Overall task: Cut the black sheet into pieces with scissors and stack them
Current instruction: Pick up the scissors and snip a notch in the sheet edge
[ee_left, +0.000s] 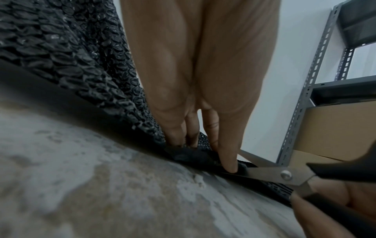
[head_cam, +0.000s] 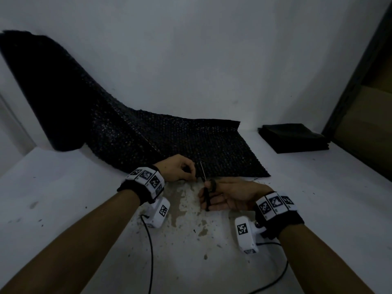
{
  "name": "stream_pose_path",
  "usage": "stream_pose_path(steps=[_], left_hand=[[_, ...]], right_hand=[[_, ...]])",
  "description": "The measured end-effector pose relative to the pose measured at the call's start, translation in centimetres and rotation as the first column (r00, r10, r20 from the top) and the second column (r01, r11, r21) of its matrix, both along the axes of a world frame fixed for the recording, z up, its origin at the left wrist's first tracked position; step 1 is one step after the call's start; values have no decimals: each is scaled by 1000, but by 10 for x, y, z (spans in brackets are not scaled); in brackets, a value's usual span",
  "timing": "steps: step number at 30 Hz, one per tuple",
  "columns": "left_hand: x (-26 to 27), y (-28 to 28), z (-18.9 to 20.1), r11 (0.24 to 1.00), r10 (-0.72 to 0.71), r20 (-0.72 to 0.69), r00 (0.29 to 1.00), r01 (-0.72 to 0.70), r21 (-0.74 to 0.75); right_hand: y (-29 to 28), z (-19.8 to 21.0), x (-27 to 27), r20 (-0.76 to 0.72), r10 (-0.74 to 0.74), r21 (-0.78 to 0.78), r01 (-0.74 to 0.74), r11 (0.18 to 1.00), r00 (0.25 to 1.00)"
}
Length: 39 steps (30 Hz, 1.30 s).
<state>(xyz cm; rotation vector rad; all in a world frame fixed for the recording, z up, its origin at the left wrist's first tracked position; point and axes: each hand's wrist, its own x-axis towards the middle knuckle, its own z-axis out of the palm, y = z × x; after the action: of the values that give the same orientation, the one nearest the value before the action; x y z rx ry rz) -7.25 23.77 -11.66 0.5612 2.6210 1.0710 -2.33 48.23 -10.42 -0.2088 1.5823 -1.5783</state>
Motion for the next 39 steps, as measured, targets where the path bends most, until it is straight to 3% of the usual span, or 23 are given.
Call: stream_pose_path(steps=[32, 39], left_hand=[[-4, -1, -9, 997, 43, 10, 999, -44, 62], [-1, 1, -8, 998, 67, 9, 998, -67, 11]], right_hand=[[-10, 4, 1, -25, 50, 59, -49, 997, 998], [-2, 0, 1, -20, -20, 18, 20, 1000, 1000]])
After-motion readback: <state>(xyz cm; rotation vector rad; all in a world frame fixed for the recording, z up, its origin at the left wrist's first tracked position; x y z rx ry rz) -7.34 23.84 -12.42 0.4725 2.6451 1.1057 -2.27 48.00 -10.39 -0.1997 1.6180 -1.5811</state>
